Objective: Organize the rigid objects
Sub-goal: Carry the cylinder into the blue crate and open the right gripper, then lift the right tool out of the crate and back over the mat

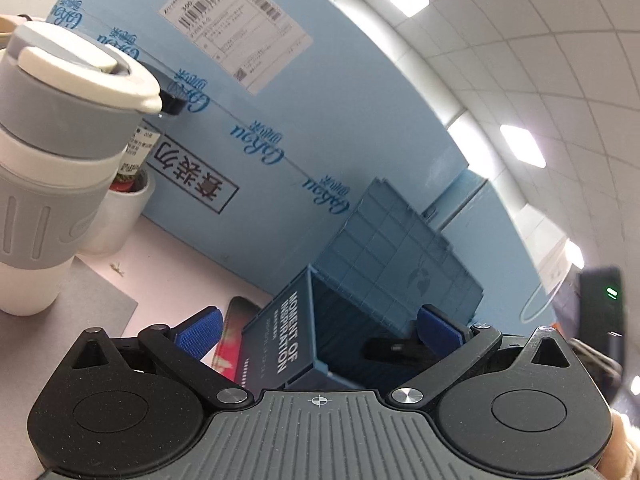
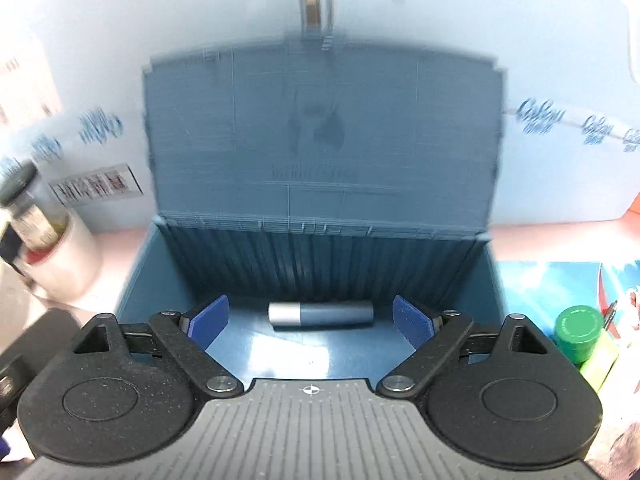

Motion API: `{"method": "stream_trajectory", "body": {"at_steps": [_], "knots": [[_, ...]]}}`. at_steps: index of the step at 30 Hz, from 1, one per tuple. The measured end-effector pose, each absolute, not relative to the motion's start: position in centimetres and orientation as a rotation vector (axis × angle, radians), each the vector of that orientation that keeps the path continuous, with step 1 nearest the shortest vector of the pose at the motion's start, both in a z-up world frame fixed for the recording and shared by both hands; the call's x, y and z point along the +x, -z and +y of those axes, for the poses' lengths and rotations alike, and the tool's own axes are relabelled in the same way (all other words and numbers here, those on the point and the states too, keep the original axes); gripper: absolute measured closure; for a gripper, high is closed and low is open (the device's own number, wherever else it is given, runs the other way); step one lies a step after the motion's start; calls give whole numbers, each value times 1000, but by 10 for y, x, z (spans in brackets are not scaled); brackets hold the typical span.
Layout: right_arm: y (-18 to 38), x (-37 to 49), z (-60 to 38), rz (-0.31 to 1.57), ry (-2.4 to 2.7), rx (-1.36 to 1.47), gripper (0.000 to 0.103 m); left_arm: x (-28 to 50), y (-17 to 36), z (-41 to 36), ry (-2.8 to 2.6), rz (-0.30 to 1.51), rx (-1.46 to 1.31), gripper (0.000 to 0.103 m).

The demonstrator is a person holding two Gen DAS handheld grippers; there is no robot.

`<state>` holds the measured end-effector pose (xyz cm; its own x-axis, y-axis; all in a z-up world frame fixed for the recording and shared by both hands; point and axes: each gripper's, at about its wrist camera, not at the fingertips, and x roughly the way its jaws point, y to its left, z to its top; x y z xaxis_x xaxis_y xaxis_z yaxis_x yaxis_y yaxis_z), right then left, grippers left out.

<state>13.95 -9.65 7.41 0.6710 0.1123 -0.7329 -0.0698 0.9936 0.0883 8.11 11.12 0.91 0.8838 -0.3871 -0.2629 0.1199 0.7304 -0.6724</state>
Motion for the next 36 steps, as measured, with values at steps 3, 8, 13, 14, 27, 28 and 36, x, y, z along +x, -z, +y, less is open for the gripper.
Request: {"method": "stream_trajectory", "body": {"at_steps": [3, 8, 13, 14, 27, 28, 36], "knots": [[-94, 113, -112, 748, -116, 90, 8, 78, -12, 110, 294, 392, -691, 0], [-113, 76, -143, 614, -152, 152, 2, 73, -17, 100, 326, 375, -647, 0], [-120, 31, -173, 506, -185, 224, 0, 68, -16, 90, 342, 374, -607, 0], [-120, 23, -178, 490, -186, 226, 0, 68, -16, 89, 347, 374, -601, 0], [-112, -81, -221, 181, -100, 283, 0, 35, -40, 60, 434, 295, -459, 0], [-112, -87, -225, 165, -95, 281, 0, 29, -44, 55, 439, 285, -431, 0], [-102, -126, -267, 52, -30, 333, 0, -11, -63, 11, 499, 275, -253, 0]]}}
